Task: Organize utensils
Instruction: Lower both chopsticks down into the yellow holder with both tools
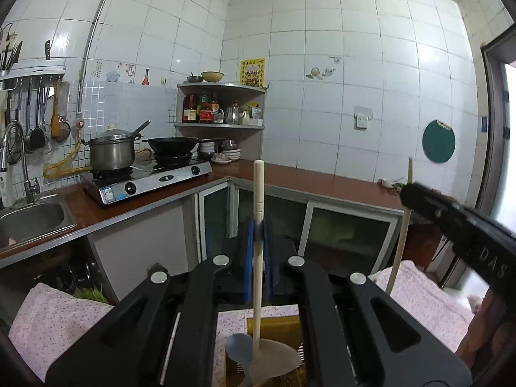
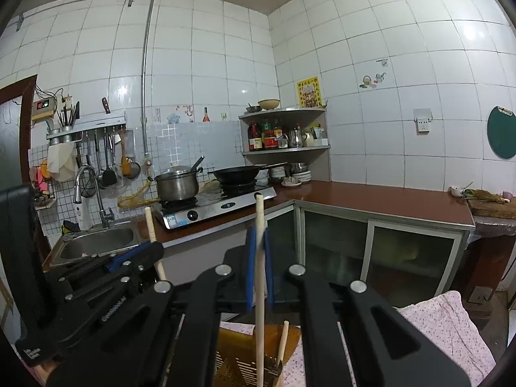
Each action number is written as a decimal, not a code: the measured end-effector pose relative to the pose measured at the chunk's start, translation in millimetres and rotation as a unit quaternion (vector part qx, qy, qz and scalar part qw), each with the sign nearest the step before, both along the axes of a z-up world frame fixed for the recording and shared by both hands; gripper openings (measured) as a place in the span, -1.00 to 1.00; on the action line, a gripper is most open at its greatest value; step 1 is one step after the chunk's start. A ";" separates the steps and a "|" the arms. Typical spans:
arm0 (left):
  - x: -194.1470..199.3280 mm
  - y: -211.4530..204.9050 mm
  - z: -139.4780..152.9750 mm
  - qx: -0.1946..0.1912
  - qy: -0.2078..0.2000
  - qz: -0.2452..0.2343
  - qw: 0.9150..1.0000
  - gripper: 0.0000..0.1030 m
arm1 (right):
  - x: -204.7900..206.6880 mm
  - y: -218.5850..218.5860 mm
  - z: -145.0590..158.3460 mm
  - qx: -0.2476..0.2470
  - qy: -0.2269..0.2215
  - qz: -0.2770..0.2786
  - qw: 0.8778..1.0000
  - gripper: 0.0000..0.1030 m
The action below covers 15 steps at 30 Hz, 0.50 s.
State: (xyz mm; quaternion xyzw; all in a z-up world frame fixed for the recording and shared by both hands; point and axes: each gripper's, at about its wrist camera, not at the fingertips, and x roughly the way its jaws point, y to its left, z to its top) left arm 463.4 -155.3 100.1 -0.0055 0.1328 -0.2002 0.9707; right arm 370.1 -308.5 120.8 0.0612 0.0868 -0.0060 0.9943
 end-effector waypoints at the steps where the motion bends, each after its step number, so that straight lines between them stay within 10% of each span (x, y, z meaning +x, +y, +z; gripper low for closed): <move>1: 1.1 1.1 -0.2 0.001 0.001 0.001 1.000 -0.91 | -0.7 -0.4 -3.3 -0.001 0.000 0.000 1.000 -0.88; 15: -7.0 20.1 -31.7 0.027 0.033 0.004 0.999 -0.89 | -0.6 -3.1 -51.4 0.000 0.045 0.003 0.999 -0.88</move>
